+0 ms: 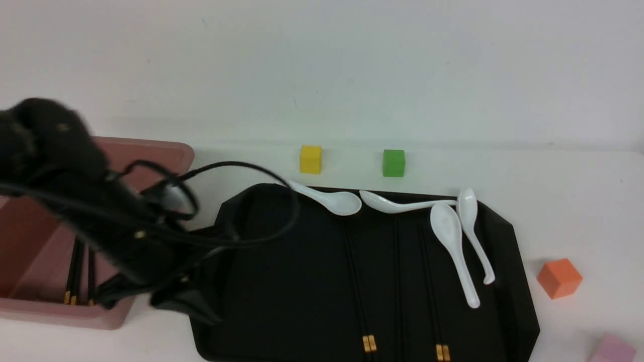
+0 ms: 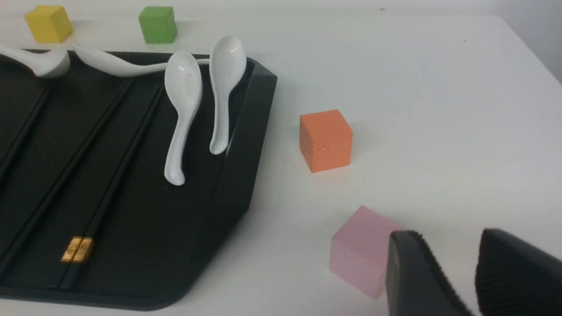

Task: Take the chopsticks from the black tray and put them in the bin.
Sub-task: Use the left arm to grab a pair of chopsticks

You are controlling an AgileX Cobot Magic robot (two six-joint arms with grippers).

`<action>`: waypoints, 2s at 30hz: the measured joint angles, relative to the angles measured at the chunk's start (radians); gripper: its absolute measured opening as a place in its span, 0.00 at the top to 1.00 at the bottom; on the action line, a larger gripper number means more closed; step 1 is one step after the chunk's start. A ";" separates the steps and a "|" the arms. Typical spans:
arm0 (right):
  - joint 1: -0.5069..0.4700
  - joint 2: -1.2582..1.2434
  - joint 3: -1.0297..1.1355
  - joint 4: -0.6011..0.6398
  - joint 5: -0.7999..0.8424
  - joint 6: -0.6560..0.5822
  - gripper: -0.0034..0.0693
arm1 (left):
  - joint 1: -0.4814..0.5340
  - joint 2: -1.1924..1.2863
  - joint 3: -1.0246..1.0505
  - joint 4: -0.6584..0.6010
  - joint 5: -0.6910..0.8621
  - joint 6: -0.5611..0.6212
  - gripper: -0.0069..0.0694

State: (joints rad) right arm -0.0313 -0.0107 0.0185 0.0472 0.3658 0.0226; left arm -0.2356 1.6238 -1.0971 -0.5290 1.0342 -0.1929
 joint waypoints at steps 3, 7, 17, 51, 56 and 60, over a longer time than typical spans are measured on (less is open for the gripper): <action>0.000 0.000 0.000 0.000 0.000 0.000 0.62 | -0.085 0.027 -0.054 0.052 -0.045 -0.094 0.93; 0.000 0.000 0.000 0.000 0.000 0.000 0.62 | -0.194 0.067 -0.126 0.120 -0.062 -0.219 0.92; 0.000 0.000 0.000 0.000 0.000 0.000 0.62 | -0.434 0.320 -0.451 0.379 -0.011 -0.448 0.73; 0.000 0.000 0.000 0.000 0.000 0.000 0.62 | -0.452 0.583 -0.610 0.367 -0.066 -0.716 0.46; 0.000 0.000 0.000 -0.001 0.000 0.000 0.62 | -0.452 0.585 -0.610 0.387 -0.067 -0.717 0.48; 0.000 0.000 0.000 0.000 0.000 0.000 0.62 | -0.452 0.588 -0.615 0.420 -0.056 -0.717 0.52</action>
State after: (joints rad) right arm -0.0313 -0.0107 0.0185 0.0471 0.3658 0.0226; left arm -0.6872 2.2119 -1.7120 -0.1089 0.9778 -0.9096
